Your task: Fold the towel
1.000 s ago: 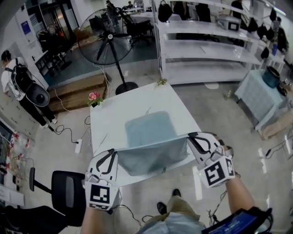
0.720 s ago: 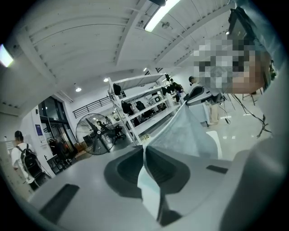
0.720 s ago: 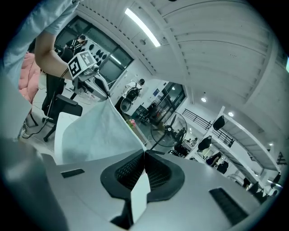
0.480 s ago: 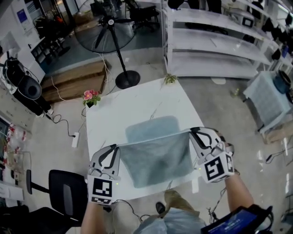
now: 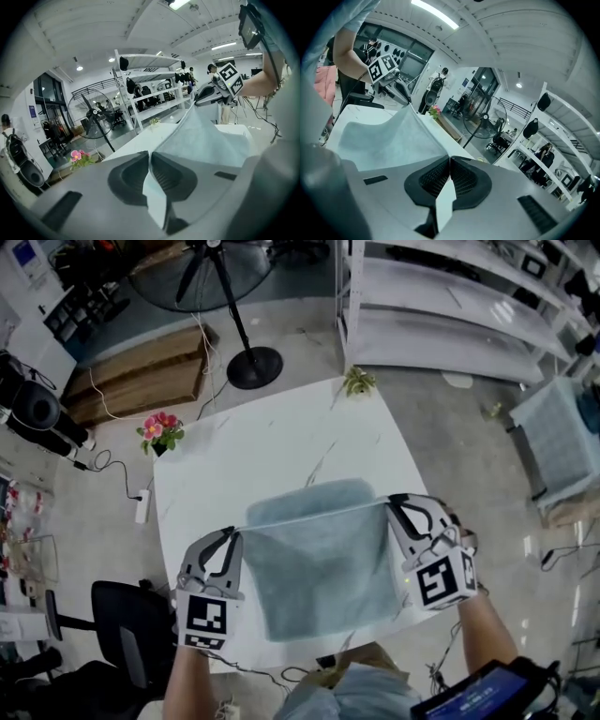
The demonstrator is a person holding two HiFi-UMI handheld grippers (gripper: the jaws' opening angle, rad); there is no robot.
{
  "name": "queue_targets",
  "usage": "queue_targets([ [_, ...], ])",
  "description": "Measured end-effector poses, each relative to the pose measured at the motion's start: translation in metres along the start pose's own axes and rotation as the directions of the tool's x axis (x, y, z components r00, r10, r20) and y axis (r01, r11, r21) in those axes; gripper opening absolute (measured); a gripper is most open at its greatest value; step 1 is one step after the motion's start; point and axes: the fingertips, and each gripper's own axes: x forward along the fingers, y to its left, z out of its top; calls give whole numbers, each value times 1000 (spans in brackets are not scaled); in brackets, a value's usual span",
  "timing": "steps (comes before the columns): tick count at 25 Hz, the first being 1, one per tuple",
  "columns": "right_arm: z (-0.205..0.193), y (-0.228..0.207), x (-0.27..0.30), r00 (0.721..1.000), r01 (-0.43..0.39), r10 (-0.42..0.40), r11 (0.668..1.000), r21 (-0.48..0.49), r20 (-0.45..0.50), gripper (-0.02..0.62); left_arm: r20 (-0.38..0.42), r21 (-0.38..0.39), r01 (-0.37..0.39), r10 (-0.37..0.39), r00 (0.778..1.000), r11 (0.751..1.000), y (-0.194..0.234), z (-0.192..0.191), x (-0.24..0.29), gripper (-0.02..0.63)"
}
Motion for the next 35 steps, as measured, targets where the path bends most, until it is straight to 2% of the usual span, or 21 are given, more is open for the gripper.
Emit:
queue_targets([
  [11,-37,-3,69,994,-92,94,994,56,-46,21,-121,-69,36,-44,992,997,17,-44,70,31],
  [19,-78,10,115,978,-170,182,979,110,-107,25,-215,-99,54,-74,974,994,17,-84,112,31],
  [27,-103,21,145,955,-225,247,964,144,-167,32,-288,-142,7,-48,956,990,23,-114,136,40],
  [31,-108,17,149,955,-218,247,961,172,-167,38,-274,-152,-22,-20,961,988,26,-110,139,38],
  [35,-107,14,153,958,-212,238,964,161,-160,37,-268,-159,-47,2,964,986,33,-108,138,40],
])
